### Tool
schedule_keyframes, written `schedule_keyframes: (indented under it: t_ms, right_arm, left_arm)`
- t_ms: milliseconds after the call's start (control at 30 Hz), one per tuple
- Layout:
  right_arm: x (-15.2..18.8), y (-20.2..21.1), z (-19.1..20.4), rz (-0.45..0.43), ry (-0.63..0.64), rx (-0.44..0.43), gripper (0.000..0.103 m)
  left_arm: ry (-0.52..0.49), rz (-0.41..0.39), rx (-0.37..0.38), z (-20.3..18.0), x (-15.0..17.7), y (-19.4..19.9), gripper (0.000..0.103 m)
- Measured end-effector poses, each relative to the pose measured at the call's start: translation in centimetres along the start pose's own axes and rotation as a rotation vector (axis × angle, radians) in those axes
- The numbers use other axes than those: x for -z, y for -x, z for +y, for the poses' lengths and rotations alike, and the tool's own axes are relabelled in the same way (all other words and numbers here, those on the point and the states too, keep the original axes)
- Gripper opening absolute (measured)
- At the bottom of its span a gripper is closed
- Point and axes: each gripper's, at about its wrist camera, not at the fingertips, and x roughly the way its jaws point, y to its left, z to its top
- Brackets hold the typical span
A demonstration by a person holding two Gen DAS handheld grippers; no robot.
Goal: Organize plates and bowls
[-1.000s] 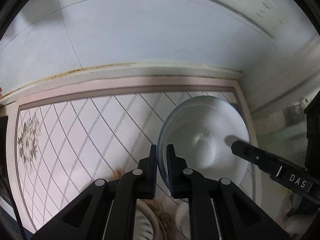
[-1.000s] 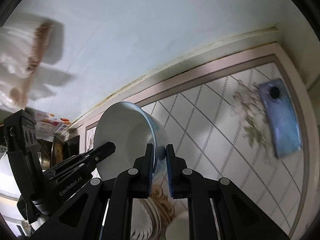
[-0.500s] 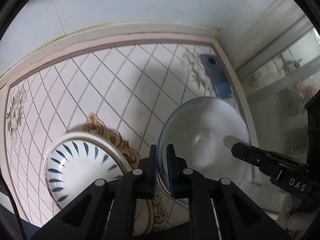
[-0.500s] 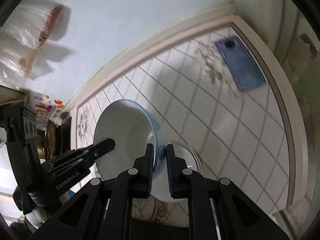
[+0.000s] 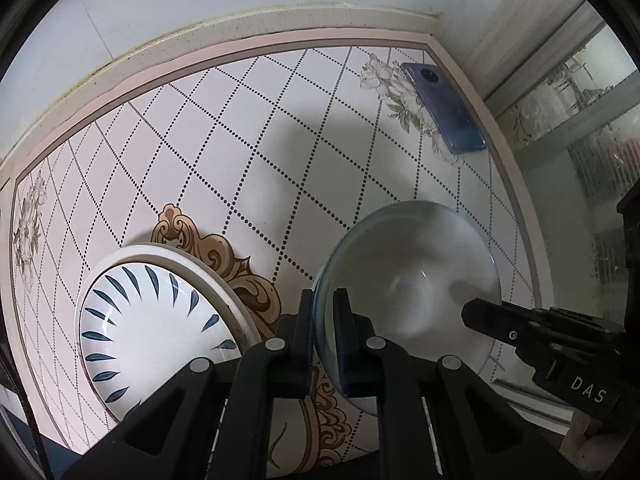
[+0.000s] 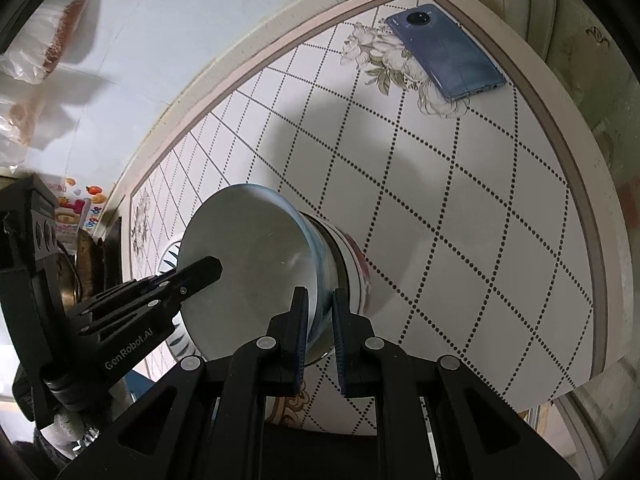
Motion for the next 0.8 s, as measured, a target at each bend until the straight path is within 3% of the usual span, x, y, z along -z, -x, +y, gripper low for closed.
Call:
schedule_keyframes:
  t_ms: [400,567,600,733,800]
  right_arm:
    - [0.0,-0.5,0.1,0.014,0.001,0.036,0.016]
    - [0.0,0.2,0.6,0.017,-0.006,0.052,0.018]
    - [0.1,0.5,0.9,0.016,0.005,0.067,0.02]
    - [0.8,2.3,2.7,-0.002,0.056,0.127,0.051]
    - [1.3,3.5,3.7,-0.013,0.077,0.151,0.055]
  left_arm:
    - [-0.011,0.025,-0.012,0.0,0.2,-1.0,0.008]
    - [-0.027,0.057,-0.003,0.1,0.3,0.3,0.009]
    - [-0.035,0.055,-0.001,0.1,0.4,0.9,0.009]
    - [-0.068,0.027,-0.001,0.2,0.8,3.8,0.019]
    - [-0.085,0.01,0.002,0.2,1.0,5.2,0.028]
